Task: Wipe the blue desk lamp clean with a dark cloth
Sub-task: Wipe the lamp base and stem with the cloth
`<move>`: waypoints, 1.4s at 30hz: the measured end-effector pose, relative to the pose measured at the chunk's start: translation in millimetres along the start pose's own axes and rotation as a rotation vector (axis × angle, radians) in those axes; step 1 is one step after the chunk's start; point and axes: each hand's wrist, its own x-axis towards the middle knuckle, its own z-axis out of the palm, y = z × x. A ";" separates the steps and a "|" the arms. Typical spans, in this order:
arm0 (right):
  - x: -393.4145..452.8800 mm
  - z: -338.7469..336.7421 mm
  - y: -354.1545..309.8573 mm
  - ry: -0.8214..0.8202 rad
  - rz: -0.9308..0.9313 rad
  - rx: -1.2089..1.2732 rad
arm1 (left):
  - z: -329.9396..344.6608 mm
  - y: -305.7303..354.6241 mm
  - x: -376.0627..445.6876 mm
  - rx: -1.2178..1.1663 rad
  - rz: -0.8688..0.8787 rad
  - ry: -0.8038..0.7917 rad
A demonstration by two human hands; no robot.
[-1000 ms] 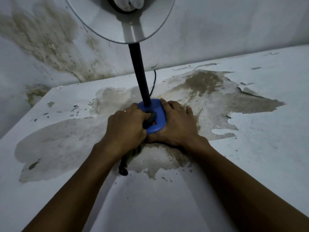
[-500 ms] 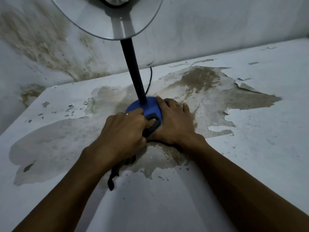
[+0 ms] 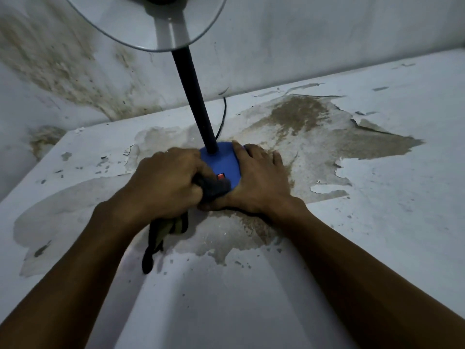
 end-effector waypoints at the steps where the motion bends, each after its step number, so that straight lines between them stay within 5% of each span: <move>1: -0.7 -1.7 -0.3 -0.007 0.002 0.019 | 1.6 -1.6 2.6 -0.037 -0.013 0.086; 3: -2.0 -3.6 -0.8 -0.006 -0.003 0.039 | 8.2 0.7 6.1 -0.020 -0.018 0.148; 8: 0.3 0.2 0.0 -0.014 -0.004 0.002 | 6.8 4.0 -0.8 -0.027 0.037 -0.146; 14: -2.9 -3.9 -2.1 -0.003 -0.011 0.015 | 3.9 4.6 15.9 -0.103 -0.138 0.184; 17: -0.5 -1.4 0.2 -0.029 -0.004 0.025 | 13.5 13.0 19.5 0.044 -0.068 0.036; 21: 0.6 -1.8 2.3 -0.057 -0.004 0.006 | 6.6 16.5 17.0 -0.086 0.042 -0.099; 26: -0.1 -1.9 1.1 -0.036 -0.005 0.037 | 7.2 7.6 19.6 -0.074 -0.088 0.055; 28: -0.4 -1.6 0.5 -0.037 0.001 0.047 | 10.1 7.0 18.9 0.018 -0.033 -0.027; 32: -1.5 -1.3 0.5 -0.032 -0.003 0.009 | -7.2 3.3 17.1 -0.303 0.009 -0.218; 36: -2.3 -3.5 -1.0 -0.038 -0.001 0.031 | -3.0 -4.4 24.0 -0.244 -0.134 0.080; 42: -2.2 -4.0 -1.1 -0.038 0.000 0.050 | 14.5 -3.3 13.8 -0.105 -0.053 0.044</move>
